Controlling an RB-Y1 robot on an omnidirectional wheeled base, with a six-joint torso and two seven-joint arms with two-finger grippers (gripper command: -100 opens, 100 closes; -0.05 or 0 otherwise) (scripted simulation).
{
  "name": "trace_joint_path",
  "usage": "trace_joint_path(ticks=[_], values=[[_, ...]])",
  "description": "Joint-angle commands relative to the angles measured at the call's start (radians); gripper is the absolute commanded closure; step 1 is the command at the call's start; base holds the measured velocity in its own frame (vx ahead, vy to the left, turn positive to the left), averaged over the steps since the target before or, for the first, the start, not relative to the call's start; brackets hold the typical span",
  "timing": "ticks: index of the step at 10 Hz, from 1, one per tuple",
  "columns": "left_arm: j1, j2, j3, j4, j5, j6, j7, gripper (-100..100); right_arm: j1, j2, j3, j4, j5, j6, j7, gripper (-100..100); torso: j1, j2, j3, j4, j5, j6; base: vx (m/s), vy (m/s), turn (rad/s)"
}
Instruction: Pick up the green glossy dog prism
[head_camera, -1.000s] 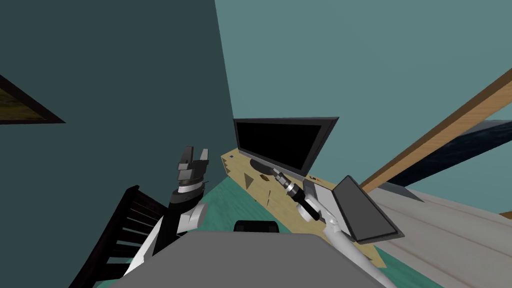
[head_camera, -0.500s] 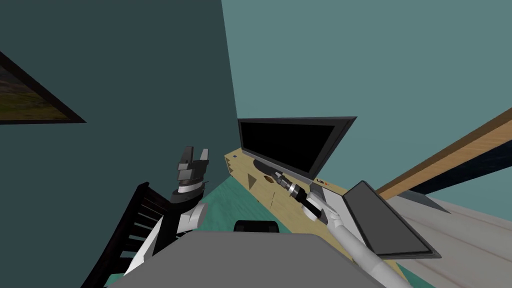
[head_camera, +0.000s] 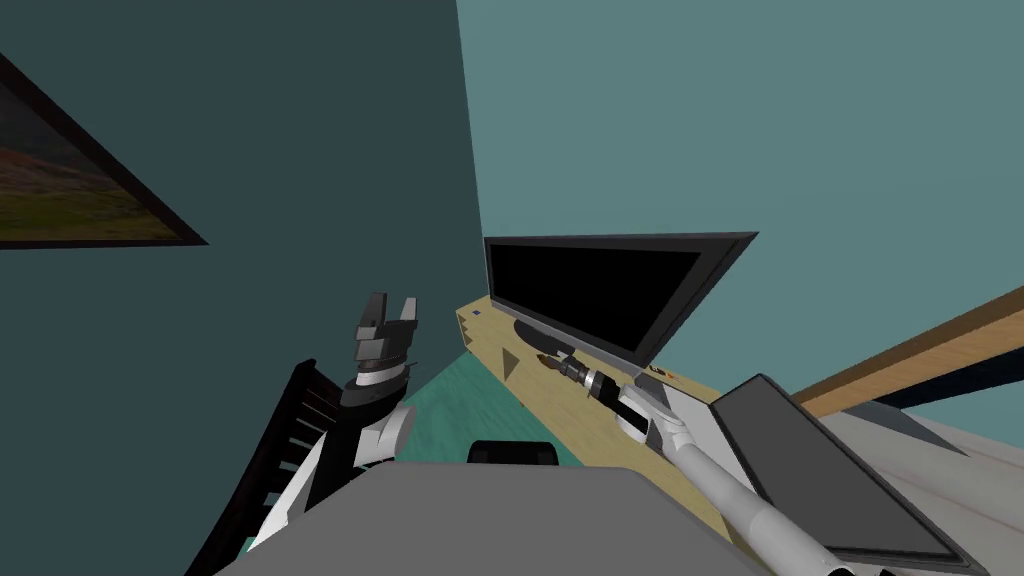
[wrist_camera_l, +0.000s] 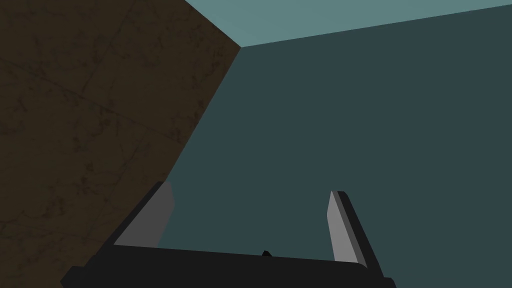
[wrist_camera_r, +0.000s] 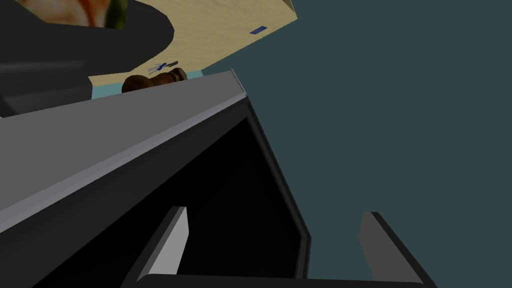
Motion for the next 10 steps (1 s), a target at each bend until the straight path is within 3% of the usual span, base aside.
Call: trace_joint_path(ticks=[1, 10], values=[[0.0, 0.0, 0.0, 0.0, 0.0, 0.0, 0.0, 0, -0.019, -0.037, 0.019, 0.05, 0.043, 0.0, 0.005, -100, 0.0, 0.0, 0.0, 0.0, 0.0, 0.0, 0.033, 0.079, 0.126], [0.0, 0.0, 0.0, 0.0, 0.0, 0.0, 0.0, 0, -0.078, -0.156, 0.087, 0.269, 0.189, 0.02, 0.022, -100, 0.001, 0.0, 0.0, 0.0, 0.0, 0.0, 0.023, 0.078, 0.087]])
